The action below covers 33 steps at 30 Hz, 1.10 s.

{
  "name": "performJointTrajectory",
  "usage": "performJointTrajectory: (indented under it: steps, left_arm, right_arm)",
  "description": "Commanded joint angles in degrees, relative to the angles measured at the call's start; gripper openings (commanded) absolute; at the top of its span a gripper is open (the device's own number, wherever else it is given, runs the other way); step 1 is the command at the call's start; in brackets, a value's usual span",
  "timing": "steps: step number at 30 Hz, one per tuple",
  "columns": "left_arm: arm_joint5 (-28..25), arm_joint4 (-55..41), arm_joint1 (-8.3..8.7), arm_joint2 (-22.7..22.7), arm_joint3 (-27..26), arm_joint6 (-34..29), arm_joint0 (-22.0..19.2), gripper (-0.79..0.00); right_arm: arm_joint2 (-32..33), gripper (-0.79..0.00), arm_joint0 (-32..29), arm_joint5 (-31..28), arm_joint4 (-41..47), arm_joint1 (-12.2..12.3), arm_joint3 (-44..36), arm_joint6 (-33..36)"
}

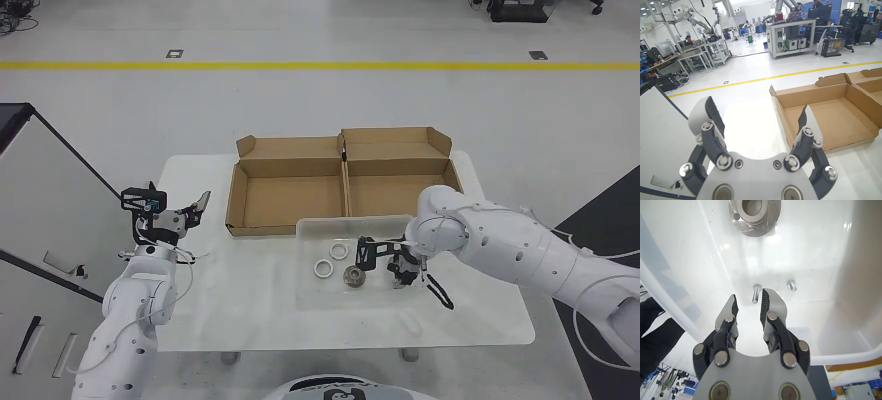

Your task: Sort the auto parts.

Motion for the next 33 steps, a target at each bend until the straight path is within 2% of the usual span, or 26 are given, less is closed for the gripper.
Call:
performJointTrajectory:
  steps: [1,15,17,19,20,28,33]
  left_arm:
    - [0.0,0.0,0.00,0.0,0.0,0.0,0.0,0.000]
    - [0.0,0.0,0.00,0.0,0.0,0.0,0.0,0.000]
    - [0.0,0.0,0.00,0.0,0.0,0.0,0.0,0.000]
    - [0.0,0.0,0.00,0.0,0.0,0.0,0.0,0.000]
    - [0.0,0.0,0.00,0.0,0.0,0.0,0.0,0.000]
    - [0.0,0.0,0.00,0.0,0.0,0.0,0.0,0.000]
    - [0.0,0.0,0.00,0.0,0.0,0.0,0.0,0.000]
  right_arm:
    - [0.0,-0.489,-0.2,-0.2,0.0,-0.1,0.3,-0.2]
    - [0.0,-0.502,-1.3,-0.8,-0.8,-0.8,1.9,-0.8]
    - [0.0,-0.591,-1.4,-0.8,-0.9,-0.9,2.1,-0.8]
    - [0.0,-0.757,-1.6,-0.6,-1.0,-1.0,2.2,-0.6]
    - [0.0,-0.785,-1.6,-0.6,-1.0,-1.1,2.3,-0.6]
    - [0.0,-0.785,-1.1,0.2,-1.3,-0.8,1.4,0.2]
    - [0.5,-0.785,1.2,-0.9,2.7,1.1,-1.0,-0.9]
